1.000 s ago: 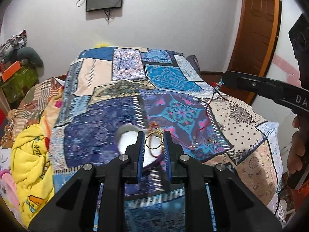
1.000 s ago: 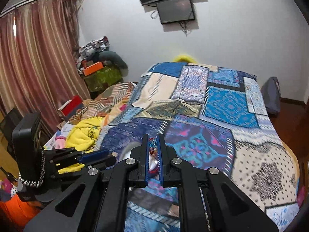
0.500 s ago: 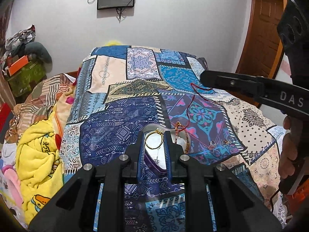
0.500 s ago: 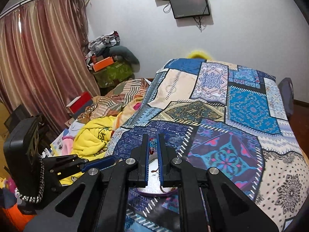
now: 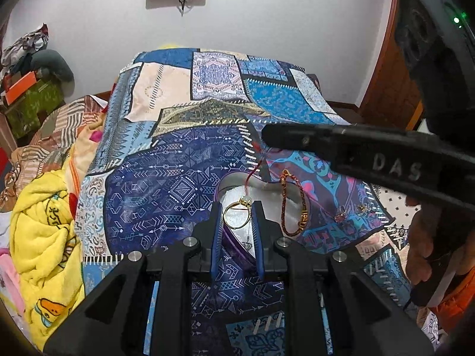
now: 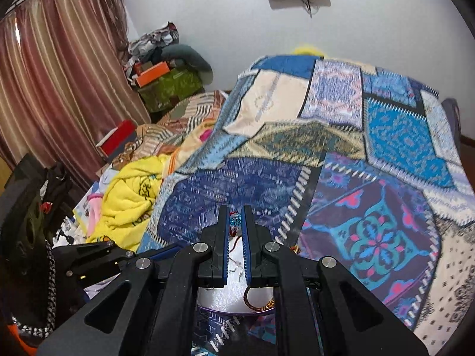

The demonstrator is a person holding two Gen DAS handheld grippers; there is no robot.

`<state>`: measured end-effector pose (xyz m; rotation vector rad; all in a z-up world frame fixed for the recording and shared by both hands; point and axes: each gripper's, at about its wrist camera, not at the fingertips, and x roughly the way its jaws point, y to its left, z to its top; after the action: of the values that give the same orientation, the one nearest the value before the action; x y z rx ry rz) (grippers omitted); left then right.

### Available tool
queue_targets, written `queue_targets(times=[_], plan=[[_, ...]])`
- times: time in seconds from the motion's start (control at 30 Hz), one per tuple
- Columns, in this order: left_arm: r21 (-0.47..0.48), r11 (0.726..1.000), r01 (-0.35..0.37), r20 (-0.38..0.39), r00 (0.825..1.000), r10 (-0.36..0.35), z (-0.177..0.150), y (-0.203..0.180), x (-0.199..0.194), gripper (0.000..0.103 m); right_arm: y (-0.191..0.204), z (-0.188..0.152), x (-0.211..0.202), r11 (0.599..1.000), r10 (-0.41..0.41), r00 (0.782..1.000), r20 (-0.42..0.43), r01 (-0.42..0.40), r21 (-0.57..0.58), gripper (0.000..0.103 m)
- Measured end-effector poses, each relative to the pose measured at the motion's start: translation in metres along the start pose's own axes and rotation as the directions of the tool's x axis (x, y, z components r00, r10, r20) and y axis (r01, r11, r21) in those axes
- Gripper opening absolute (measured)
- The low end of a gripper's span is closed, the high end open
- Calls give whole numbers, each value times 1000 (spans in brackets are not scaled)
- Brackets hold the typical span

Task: Organize jewelry
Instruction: 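Drop the gold ring into the heart tin while the right gripper drops the red bracelet there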

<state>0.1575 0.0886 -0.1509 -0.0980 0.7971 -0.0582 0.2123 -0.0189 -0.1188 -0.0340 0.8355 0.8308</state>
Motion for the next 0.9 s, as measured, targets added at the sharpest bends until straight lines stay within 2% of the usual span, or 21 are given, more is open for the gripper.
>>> queue_targets(times=[0.27, 0.47, 0.53, 0.6, 0.7, 0.9], plan=[[17, 1000, 11, -31, 999, -10, -6, -3, 13, 18, -5, -11, 19, 999, 39, 996, -83, -37, 21, 7], [19, 1000, 17, -42, 999, -16, -7, -6, 17, 18, -5, -12, 24, 998, 56, 992, -114, -52, 36, 7], [18, 999, 26, -48, 999, -25, -7, -6, 17, 18, -5, -12, 24, 998, 54, 991, -122, -50, 37, 11], [21, 1000, 22, -47, 999, -21, -6, -8, 16, 18, -4, -11, 22, 998, 50, 991, -122, -46, 33, 24], [26, 1000, 16, -52, 999, -15, -6, -9, 15, 18, -2, -10, 13, 1000, 26, 995, -96, -24, 20, 33], [20, 1000, 3, -46, 999, -3, -4, -8, 7, 21, -6, -7, -5, 1000, -5, 998, -62, 6, 17, 33]])
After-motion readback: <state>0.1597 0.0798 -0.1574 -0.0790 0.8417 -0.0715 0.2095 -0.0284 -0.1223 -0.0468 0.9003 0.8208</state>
